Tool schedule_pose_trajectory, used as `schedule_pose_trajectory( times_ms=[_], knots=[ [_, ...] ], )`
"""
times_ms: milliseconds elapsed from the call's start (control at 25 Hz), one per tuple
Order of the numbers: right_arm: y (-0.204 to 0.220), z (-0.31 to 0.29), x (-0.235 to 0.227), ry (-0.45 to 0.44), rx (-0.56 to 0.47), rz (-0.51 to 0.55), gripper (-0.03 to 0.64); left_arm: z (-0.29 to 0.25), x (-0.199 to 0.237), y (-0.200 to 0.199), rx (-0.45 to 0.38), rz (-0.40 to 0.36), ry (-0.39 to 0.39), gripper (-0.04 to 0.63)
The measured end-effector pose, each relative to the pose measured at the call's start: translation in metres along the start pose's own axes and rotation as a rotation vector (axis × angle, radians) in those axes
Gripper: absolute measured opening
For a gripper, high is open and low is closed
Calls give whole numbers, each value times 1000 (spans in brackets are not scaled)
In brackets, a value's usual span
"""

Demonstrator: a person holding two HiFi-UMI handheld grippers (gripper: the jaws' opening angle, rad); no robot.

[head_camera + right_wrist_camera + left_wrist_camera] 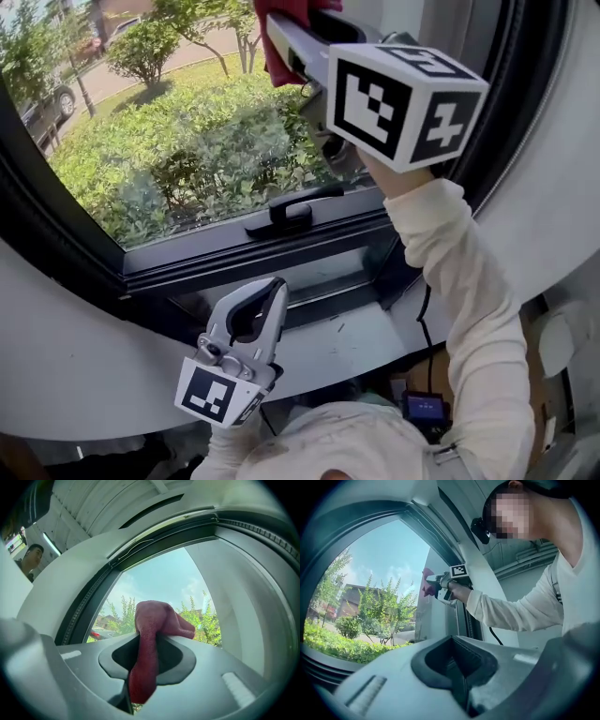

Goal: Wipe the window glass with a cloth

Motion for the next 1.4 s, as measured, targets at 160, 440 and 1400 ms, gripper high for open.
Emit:
schedule_pose_trajectory(
  times_ms=[160, 440, 1400],
  knots=[
    [25, 13, 5, -7, 36, -9, 98, 3, -3, 1, 15, 4, 3, 0],
    [50, 25, 6, -18, 66, 8, 107, 4, -10, 3, 39, -16, -8, 0],
    [22, 103, -136, 224, 62, 27, 109, -65, -44, 12, 45, -38, 92, 0]
  ],
)
Point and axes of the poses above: the fingertips, and each gripper's own axes: z backward along the fingers, x to its left, y out of its underside, the point moved 10 cm from there along z, backward along the fingers, and after that the axes turned 8 degrees about -x, right-handed, at the moved point
